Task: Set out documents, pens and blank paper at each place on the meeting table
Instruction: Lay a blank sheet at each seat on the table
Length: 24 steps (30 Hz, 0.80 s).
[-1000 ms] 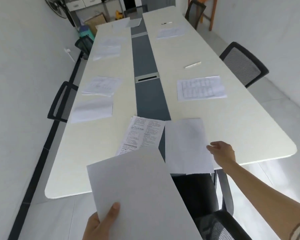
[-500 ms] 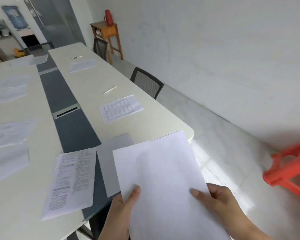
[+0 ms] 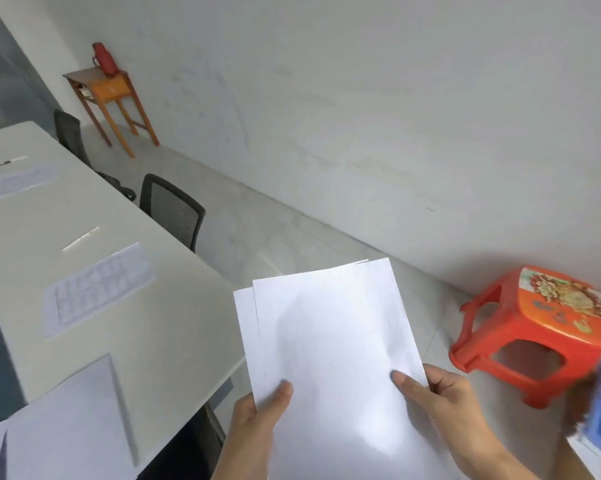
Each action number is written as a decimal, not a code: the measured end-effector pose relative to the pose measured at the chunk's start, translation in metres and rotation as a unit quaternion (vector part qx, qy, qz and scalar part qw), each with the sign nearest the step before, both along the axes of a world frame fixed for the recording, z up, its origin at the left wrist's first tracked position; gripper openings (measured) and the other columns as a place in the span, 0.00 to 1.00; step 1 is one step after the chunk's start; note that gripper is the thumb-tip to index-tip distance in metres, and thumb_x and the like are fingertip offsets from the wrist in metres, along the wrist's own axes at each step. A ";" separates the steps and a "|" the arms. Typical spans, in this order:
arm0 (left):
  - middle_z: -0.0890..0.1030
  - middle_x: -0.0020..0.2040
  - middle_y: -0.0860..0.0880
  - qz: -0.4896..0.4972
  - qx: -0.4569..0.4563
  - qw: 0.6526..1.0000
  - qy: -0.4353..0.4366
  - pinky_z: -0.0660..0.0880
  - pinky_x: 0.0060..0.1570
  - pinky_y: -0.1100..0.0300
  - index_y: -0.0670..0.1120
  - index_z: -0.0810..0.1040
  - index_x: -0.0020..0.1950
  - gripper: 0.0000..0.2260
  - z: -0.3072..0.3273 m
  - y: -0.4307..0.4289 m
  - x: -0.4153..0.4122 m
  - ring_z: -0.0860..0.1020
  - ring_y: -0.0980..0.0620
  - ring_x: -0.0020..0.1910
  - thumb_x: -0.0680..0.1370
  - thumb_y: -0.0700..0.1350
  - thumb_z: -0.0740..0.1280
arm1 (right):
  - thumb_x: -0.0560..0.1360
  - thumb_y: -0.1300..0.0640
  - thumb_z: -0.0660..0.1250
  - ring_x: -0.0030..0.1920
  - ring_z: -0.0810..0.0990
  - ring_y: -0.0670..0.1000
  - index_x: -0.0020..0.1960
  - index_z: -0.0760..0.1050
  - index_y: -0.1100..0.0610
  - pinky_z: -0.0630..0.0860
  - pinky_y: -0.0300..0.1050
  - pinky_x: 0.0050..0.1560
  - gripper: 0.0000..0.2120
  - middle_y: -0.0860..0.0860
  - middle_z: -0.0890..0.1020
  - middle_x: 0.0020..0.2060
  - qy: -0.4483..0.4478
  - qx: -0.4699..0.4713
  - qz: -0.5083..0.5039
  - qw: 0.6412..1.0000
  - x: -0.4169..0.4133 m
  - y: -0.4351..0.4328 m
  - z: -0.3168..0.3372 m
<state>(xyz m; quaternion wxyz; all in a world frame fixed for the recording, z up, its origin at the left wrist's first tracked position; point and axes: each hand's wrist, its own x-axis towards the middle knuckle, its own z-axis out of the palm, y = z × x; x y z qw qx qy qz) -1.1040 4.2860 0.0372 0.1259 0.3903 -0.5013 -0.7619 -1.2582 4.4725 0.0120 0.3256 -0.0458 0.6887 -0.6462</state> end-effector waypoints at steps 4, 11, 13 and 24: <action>0.87 0.44 0.49 -0.021 -0.001 1.000 -0.003 0.79 0.50 0.59 0.40 0.84 0.46 0.11 0.002 0.008 -0.068 0.85 0.53 0.47 0.70 0.47 0.75 | 0.65 0.55 0.79 0.35 0.78 0.55 0.41 0.85 0.61 0.75 0.49 0.39 0.10 0.68 0.83 0.36 0.009 0.006 -0.025 1.000 -0.065 0.017 -0.007; 0.86 0.42 0.40 0.016 0.031 0.998 -0.054 0.75 0.59 0.39 0.43 0.86 0.39 0.18 -0.013 -0.038 -0.159 0.84 0.39 0.46 0.69 0.57 0.68 | 0.60 0.44 0.81 0.38 0.72 0.54 0.40 0.81 0.69 0.69 0.48 0.40 0.27 0.60 0.76 0.34 0.002 0.006 -0.032 0.999 -0.157 -0.028 -0.026; 0.86 0.46 0.38 0.021 0.045 0.998 -0.038 0.74 0.60 0.38 0.41 0.86 0.44 0.18 -0.023 -0.062 -0.186 0.84 0.39 0.49 0.71 0.54 0.66 | 0.70 0.57 0.75 0.34 0.79 0.54 0.39 0.84 0.65 0.76 0.47 0.37 0.09 0.62 0.84 0.35 0.024 0.022 -0.025 0.999 -0.190 -0.053 -0.020; 0.86 0.48 0.40 0.062 0.019 0.998 0.007 0.77 0.56 0.44 0.43 0.87 0.45 0.09 -0.014 -0.224 -0.324 0.84 0.41 0.49 0.75 0.44 0.67 | 0.74 0.54 0.71 0.29 0.79 0.55 0.39 0.83 0.64 0.74 0.49 0.34 0.13 0.59 0.84 0.31 0.074 0.072 0.056 0.993 -0.353 -0.229 0.023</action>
